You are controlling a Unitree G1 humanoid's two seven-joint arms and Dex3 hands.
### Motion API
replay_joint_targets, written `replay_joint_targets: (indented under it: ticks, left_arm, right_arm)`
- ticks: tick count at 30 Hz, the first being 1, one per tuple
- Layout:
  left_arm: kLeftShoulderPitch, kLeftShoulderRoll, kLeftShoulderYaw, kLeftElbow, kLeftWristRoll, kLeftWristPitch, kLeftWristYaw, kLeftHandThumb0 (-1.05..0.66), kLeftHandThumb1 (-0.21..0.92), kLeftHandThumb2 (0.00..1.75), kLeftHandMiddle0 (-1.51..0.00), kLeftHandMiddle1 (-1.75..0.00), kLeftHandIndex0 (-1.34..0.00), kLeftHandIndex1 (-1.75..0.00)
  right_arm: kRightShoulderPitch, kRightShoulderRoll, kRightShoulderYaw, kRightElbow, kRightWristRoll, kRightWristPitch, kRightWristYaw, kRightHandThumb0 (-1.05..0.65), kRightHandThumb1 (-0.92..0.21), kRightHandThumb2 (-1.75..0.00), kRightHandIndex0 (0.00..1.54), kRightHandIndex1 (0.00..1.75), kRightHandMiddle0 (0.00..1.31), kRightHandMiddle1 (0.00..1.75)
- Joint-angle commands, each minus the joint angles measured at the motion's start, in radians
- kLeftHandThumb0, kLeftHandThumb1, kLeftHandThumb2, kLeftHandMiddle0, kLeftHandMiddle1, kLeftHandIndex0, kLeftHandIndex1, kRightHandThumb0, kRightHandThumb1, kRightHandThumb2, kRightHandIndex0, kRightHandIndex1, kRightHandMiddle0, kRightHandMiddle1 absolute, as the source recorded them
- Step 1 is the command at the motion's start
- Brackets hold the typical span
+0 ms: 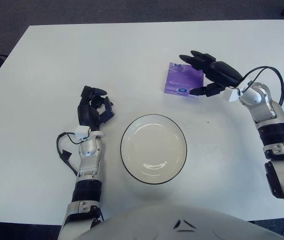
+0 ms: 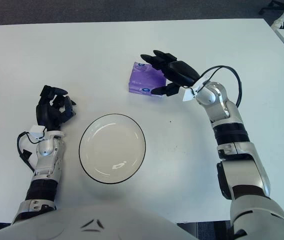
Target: Put the tissue paper into the plate.
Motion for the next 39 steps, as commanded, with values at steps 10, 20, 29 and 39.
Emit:
replay_joint_targets:
  ticks: [10,20,29,39]
  left_arm:
    - [0.156,-0.048,-0.015,0.162,0.013,-0.007,0.002,-0.41,0.54,1.05,-0.64,-1.75,-0.44,-1.75]
    - [0.153,-0.047,-0.014,0.166,0.020,-0.009,0.008,-0.42,0.53,1.06,-0.67,-1.75,-0.45,-1.75]
    - [0.153,-0.051,-0.014,0.166,0.019,-0.011,0.010,-0.42,0.53,1.06,-0.70,-1.75,-0.45,-1.75]
    - [0.158,-0.063,-0.013,0.156,0.008,-0.004,0.010,-0.42,0.51,1.09,-0.71,-1.75,-0.46,-1.75]
  right_arm:
    - [-0.062,-0.059,0.073,0.040,-0.015,-0.033,0.029,-1.05,-0.86,-0.27,0.00,0.00,0.00,0.00]
    - [-0.136,-0.033,0.131,0.146,-0.059,-0.022,0.006,-1.05,-0.81,-0.23,0.00,0.00,0.00,0.00]
    - [-0.199,-0.002,0.187,0.196,-0.090,-0.021,0.000,-1.05,-0.77,-0.22,0.00,0.00,0.00,0.00]
    - [-0.256,0.071,0.286,0.316,-0.172,-0.021,-0.042,-1.05,-0.76,-0.22,0.00,0.00,0.00,0.00]
